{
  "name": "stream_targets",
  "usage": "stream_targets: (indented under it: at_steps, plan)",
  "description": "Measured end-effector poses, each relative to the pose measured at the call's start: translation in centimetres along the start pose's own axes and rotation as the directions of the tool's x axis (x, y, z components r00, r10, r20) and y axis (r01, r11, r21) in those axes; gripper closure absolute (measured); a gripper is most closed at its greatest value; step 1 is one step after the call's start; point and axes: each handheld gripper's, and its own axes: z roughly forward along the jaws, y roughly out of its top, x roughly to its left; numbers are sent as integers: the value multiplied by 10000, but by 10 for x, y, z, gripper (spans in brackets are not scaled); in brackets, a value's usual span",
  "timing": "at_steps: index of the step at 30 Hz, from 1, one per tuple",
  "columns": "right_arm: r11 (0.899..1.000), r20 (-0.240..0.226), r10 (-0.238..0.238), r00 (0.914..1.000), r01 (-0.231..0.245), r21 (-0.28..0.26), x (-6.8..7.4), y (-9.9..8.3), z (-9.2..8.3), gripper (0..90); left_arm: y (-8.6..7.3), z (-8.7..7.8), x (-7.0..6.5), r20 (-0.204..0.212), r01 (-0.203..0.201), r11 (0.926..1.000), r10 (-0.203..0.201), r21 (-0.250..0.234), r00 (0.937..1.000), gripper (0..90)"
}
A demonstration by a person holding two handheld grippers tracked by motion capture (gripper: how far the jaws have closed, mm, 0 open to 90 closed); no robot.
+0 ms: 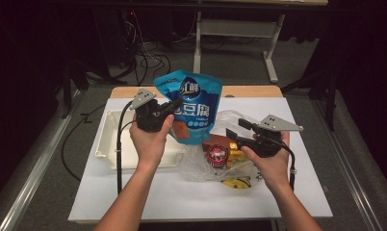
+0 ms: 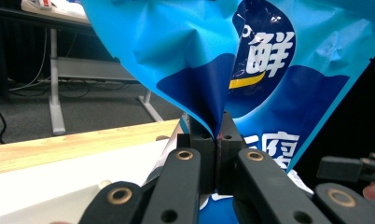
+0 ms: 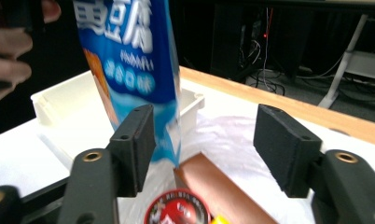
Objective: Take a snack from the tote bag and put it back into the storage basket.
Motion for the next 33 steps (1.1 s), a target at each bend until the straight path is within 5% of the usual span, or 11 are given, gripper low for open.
stream_targets:
  at_steps: [4, 22, 33]
  plan:
    - [9998, 151, -169, 9997, 166, 138, -3, -13, -9, 359, 3, -6, 8, -108, 52, 10000, -52, -47, 9999, 895]
    - [9979, 847, 526, 9950, -556, 334, -19, -73, -54, 314, 9, -32, 44, -890, 119, 9994, -147, -316, 9959, 895]
    - [9964, 1032, 601, 9928, -658, 528, -15, -99, -74, 308, -5, -42, 79, -1359, 402, 9985, -448, -366, 9897, 895]
